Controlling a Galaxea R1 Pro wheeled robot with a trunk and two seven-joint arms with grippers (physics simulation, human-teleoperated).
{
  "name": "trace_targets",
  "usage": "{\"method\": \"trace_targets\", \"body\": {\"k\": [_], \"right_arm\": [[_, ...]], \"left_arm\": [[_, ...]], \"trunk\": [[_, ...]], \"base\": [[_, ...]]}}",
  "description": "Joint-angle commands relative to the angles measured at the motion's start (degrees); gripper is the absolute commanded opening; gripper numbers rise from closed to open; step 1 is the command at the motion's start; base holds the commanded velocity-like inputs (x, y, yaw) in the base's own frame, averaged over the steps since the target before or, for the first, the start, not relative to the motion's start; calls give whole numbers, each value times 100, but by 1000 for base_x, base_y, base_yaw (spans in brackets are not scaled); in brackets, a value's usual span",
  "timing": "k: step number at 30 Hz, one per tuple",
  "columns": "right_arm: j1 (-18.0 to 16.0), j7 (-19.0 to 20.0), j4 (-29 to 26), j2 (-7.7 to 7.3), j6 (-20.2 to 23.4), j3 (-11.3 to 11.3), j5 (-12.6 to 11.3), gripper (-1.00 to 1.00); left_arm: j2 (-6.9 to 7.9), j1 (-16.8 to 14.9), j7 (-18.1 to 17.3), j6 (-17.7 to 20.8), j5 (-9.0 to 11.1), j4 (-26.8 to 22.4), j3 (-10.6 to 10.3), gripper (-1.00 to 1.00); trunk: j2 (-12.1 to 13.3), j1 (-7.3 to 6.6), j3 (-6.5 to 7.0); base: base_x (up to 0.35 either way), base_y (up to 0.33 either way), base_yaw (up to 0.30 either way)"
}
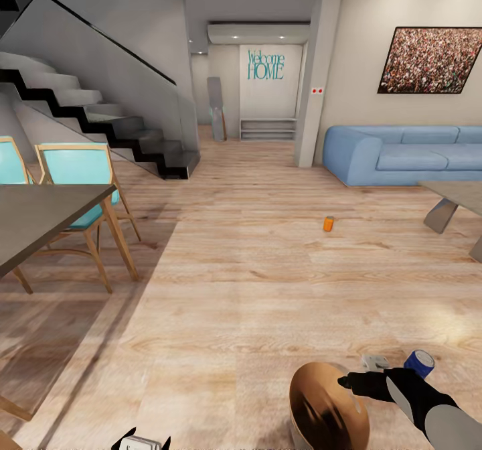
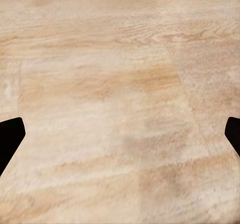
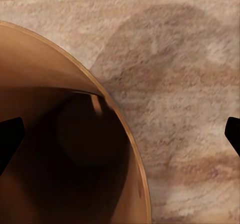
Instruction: Put the three can of soda from the living room inside the tash can in the kitchen.
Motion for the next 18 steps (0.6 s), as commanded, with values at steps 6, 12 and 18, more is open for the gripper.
{"method": "trace_targets", "body": {"k": [6,12,18], "right_arm": [[1,-3,0,5,0,2,0,100],[-1,-1,0,7,0,-1,0,100],[-1,4,0,-1,0,-4,0,100]], "left_arm": [[2,1,-7,1,7,-2,-2,100],[4,1,-10,2,5,-3,-2,100],[4,1,-8,3,-11,2,-6,100]], "trunk": [[0,0,0],[-120,66,-54],[-361,198,-162]], "base": [[0,0,0],[0,0,0],[0,0,0]]}}
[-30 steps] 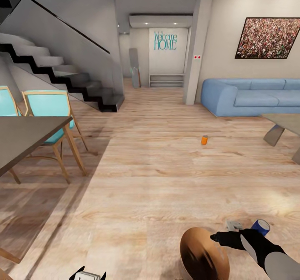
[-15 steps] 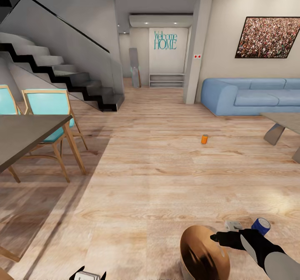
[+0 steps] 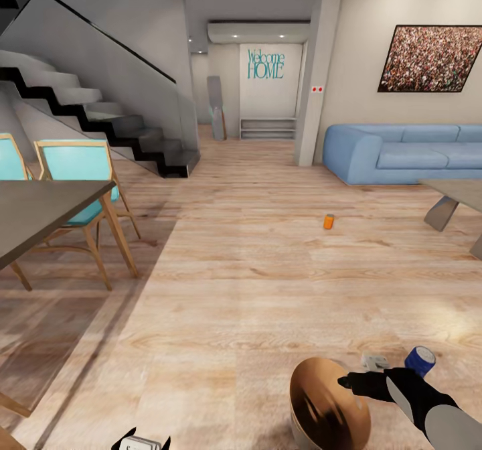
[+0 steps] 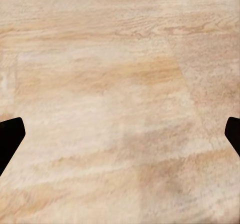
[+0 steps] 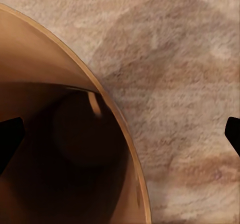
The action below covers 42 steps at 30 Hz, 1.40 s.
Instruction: Put the three can of soda from the living room inside the tash can in the kitchen.
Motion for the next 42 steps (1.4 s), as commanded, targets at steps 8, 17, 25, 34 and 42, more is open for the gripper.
{"method": "trace_targets", "body": {"k": [8,17,25,34,42], "right_arm": [[2,-6,0,6,0,2,-1,100],[7,-8,0,8,0,2,-1,100],[8,-8,-3,-3,0,-1,4,100],[8,-8,-8,-9,0,-6,7,100],[8,-21,-9,-11,35,-16,0,100]], "left_arm": [[-1,0,1,0,-1,1,0,100],[-4,0,1,0,16,-4,7,100],[-2,0,1,0,35,-7,9,100],[-4,0,1,0,8,-3,2,100],[-5,0,8,0,-9,-4,3,100]], "trunk": [[-128,79,-165],[-131,85,-209],[-131,85,-209],[-139,100,-342],[-149,118,-497]], "base": [[0,0,0],[0,0,0],[0,0,0],[0,0,0],[0,0,0]]}}
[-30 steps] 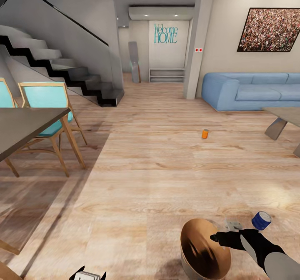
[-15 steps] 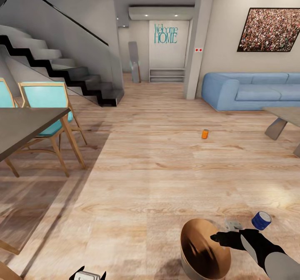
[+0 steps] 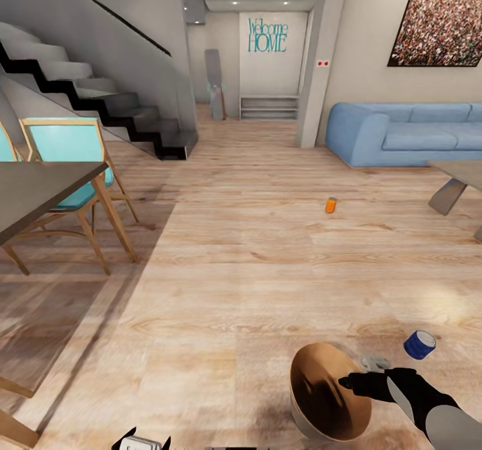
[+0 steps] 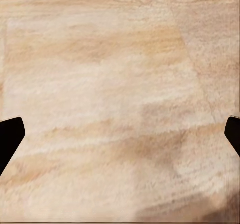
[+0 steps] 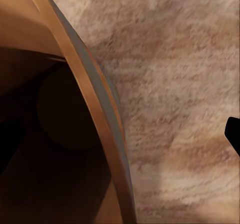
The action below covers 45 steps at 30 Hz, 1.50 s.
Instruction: Put the three can of soda from the living room inside the tash can in the kitchen.
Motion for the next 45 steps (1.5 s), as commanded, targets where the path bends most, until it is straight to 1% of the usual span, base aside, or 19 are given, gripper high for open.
{"method": "trace_targets", "body": {"k": [1,10,19,32,33,45], "right_arm": [[0,-1,0,0,0,0,0,100],[0,3,0,1,-1,1,-1,100],[0,4,6,9,-12,7,-1,100],[0,4,9,10,-31,15,3,100],[3,4,9,10,-32,17,5,-100],[9,4,9,16,-35,18,8,-100]], "left_arm": [[0,0,0,0,3,0,1,100],[0,0,1,0,6,-2,4,100],[0,0,1,0,-10,-2,6,100],[0,0,1,-3,9,-2,5,100],[0,0,1,-5,11,-2,2,100],[0,0,1,-7,10,-2,4,100]], "trunk": [[0,0,0],[0,0,0],[-12,23,-199],[-12,23,-199],[-12,23,-199],[-12,23,-199]], "base": [[0,0,0],[0,0,0],[0,0,0],[0,0,0],[0,0,0],[0,0,0]]}}
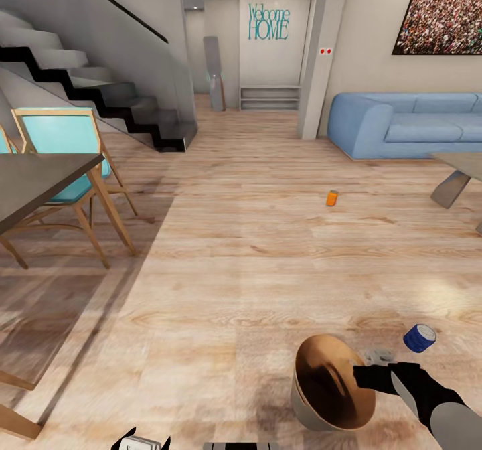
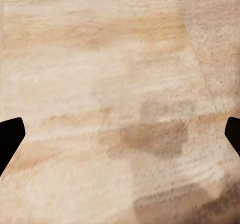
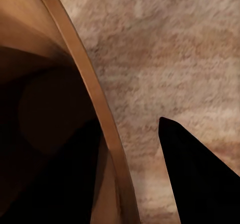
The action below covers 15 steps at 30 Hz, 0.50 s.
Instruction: Put the three can of soda from the living room inside the tash can in the kitchen.
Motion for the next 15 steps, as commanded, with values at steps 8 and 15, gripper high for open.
{"method": "trace_targets", "body": {"k": [8,15], "right_arm": [[8,8,276,138,2,-20,-1,-100],[8,9,276,137,1,-20,-4,-100]], "left_arm": [[0,-1,0,6,-15,1,-5,100],[0,-1,0,7,-18,1,-9,100]], "trunk": [[10,-13,132],[19,-31,287]], "base": [[0,0,0],[0,0,0]]}}
